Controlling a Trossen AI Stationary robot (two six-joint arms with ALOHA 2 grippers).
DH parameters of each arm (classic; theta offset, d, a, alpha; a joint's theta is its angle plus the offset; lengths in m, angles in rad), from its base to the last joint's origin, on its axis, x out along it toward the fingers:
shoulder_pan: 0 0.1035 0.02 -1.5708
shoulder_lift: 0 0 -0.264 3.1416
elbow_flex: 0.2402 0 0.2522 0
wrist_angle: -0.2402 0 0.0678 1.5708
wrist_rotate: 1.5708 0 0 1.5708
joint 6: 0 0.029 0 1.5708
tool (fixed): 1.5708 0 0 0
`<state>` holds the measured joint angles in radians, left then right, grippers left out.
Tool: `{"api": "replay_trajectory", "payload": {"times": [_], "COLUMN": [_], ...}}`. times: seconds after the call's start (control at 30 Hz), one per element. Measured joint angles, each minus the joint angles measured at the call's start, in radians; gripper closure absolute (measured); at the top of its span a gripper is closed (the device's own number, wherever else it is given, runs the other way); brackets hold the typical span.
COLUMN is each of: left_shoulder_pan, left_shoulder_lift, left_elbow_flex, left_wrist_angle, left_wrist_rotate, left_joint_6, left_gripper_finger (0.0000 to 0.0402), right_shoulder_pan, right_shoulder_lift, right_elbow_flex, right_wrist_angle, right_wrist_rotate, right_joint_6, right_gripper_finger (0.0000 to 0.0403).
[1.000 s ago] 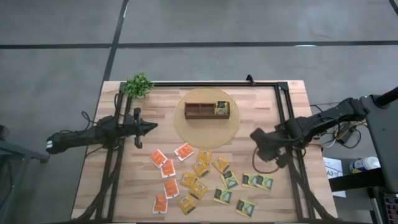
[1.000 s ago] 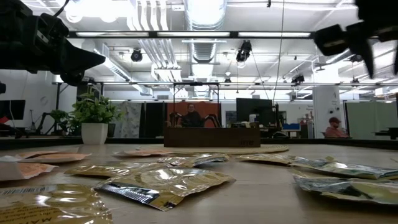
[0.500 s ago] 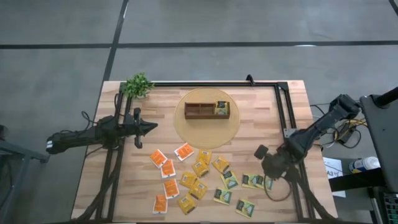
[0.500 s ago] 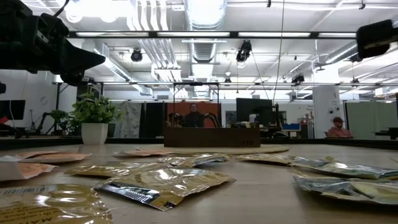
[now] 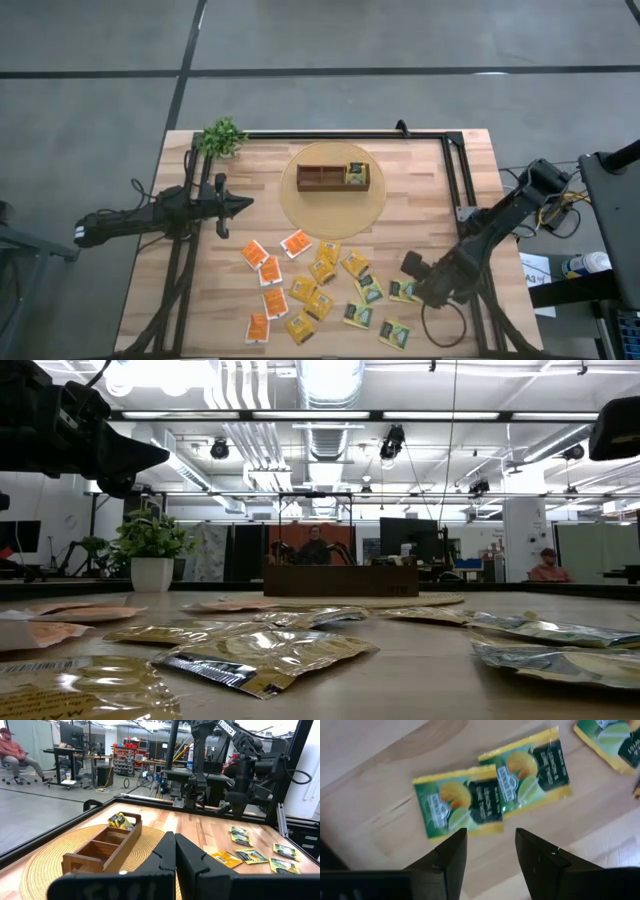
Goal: Pick & Place Tea
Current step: Put the yellow tea bag into the right section of the wooden organizer
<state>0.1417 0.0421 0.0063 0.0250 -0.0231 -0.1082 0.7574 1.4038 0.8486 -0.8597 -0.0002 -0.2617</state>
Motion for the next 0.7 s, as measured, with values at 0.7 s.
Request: {"api": "replay_trajectory", "payload": {"times": [0.7], "left_shoulder_pan": [0.000], "left_shoulder_lift": [0.000], "left_elbow_flex": [0.000], "left_wrist_angle": [0.000], "left_wrist_rotate": [0.000], "left_joint_6": [0.000], "left_gripper_finger": [0.0401], "right_shoulder_pan": [0.002], "right_shoulder_lift": [0.134], "right_elbow_flex": [-0.079], "right_wrist_angle": [0.181], "right_wrist_rotate": [0.001], "right_joint_6": [-0.142], "right_gripper_finger": [0.0236]}}
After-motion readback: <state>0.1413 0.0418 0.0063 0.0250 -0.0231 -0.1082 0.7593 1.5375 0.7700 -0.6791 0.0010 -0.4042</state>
